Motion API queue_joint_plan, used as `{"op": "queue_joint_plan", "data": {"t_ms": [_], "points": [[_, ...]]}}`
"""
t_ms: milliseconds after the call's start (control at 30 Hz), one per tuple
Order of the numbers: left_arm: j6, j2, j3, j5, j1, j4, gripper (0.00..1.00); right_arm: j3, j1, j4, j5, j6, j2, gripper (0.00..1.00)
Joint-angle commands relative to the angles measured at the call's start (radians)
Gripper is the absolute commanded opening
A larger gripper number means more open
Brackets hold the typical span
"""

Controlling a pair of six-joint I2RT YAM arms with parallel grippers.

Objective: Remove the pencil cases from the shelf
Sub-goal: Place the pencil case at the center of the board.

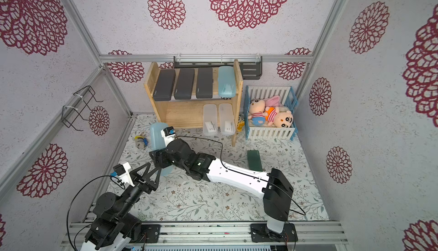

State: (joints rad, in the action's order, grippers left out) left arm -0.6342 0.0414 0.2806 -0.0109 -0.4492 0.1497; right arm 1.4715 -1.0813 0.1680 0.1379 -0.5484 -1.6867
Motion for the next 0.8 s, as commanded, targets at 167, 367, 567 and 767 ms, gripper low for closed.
{"op": "queue_joint_plan", "data": {"t_ms": [167, 367, 567, 767], "points": [[-0.009, 0.003, 0.027, 0.051, -0.003, -0.009, 0.97, -0.404, 0.183, 0.239, -0.026, 0.027, 0.266, 0.63], [-0.02, 0.037, 0.014, 0.031, -0.005, -0.042, 0.97, -0.686, 0.349, 0.209, -0.063, 0.06, 0.369, 0.65], [-0.032, 0.084, 0.003, 0.019, -0.005, -0.091, 0.97, -0.729, 0.535, 0.186, -0.098, 0.141, 0.334, 0.65], [-0.033, 0.092, -0.003, 0.02, -0.004, -0.097, 0.97, -0.643, 0.614, 0.184, -0.083, 0.204, 0.21, 0.67]]}}
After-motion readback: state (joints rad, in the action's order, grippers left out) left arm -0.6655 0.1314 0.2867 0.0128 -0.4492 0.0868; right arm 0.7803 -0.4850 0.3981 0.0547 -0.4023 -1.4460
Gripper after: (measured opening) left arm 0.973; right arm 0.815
